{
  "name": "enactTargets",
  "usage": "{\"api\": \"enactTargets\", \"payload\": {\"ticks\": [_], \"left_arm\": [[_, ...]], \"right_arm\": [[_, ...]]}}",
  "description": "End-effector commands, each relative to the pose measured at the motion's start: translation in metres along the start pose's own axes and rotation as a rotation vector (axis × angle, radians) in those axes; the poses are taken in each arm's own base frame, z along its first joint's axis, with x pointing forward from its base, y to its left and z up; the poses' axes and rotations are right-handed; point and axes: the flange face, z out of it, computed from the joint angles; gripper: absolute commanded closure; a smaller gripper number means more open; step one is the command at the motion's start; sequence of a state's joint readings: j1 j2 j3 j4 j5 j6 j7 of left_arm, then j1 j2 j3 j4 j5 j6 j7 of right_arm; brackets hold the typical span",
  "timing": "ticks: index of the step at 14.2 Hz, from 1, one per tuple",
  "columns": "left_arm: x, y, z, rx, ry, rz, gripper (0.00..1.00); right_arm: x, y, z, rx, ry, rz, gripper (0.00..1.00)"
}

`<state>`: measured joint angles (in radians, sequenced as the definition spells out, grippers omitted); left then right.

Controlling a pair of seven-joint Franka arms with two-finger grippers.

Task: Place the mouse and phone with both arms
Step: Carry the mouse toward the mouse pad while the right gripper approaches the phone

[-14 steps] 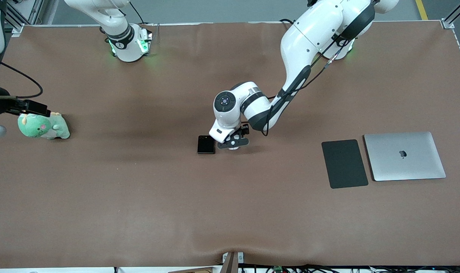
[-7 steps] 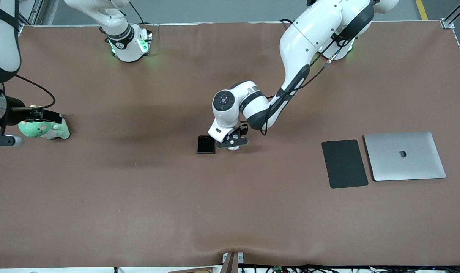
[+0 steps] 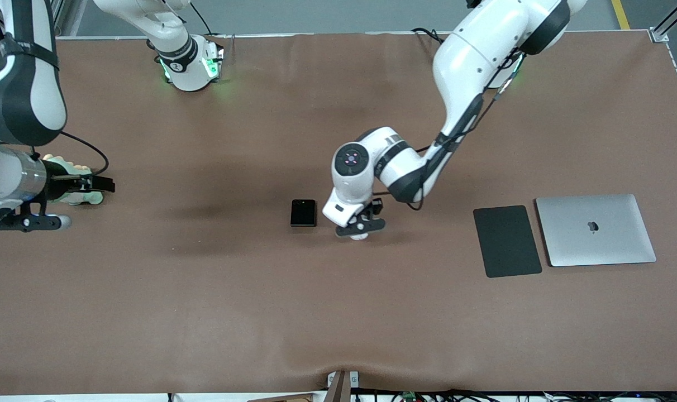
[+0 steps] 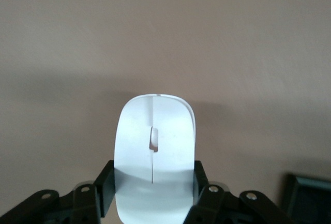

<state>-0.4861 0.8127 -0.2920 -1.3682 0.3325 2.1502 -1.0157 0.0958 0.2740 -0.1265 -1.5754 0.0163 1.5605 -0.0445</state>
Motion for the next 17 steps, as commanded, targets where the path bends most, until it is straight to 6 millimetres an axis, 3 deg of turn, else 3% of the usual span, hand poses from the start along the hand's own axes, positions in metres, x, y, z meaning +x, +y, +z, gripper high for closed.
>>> {"api": "enactTargets", "payload": {"ticks": [1,3,6,8,10,11,14,17], "left_arm": [[0.042,-0.041,-0.025,0.013,0.035,0.038,0.65],[0.067,-0.071,-0.044,0.017,0.047,0.039,0.66],[0.086,-0.111,-0.046,0.036,0.027,0.008,0.67],[0.1,-0.152,-0.055,0.052,0.021,0.036,0.68],[0.113,-0.174,-0.063,0.033,0.014,0.049,0.68],[0.116,-0.184,-0.062,0.037,0.009,0.056,0.68],[0.127,-0.239,-0.055,0.063,-0.022,0.119,0.68],[0.129,-0.268,-0.045,0.075,-0.049,0.13,0.68]], "right_arm": [[0.014,-0.041,0.013,0.005,-0.018,-0.052,0.0],[0.014,-0.066,0.015,0.033,-0.023,-0.075,0.0],[0.015,-0.091,0.025,0.088,-0.046,-0.071,0.0],[0.014,-0.112,0.031,0.091,-0.059,-0.1,0.0],[0.015,-0.141,0.045,0.086,-0.08,-0.139,0.0],[0.016,-0.157,0.054,0.093,-0.096,-0.157,0.0],[0.018,-0.195,0.075,0.114,-0.116,-0.196,0.0],[0.019,-0.223,0.088,0.107,-0.096,-0.17,0.0]]}}
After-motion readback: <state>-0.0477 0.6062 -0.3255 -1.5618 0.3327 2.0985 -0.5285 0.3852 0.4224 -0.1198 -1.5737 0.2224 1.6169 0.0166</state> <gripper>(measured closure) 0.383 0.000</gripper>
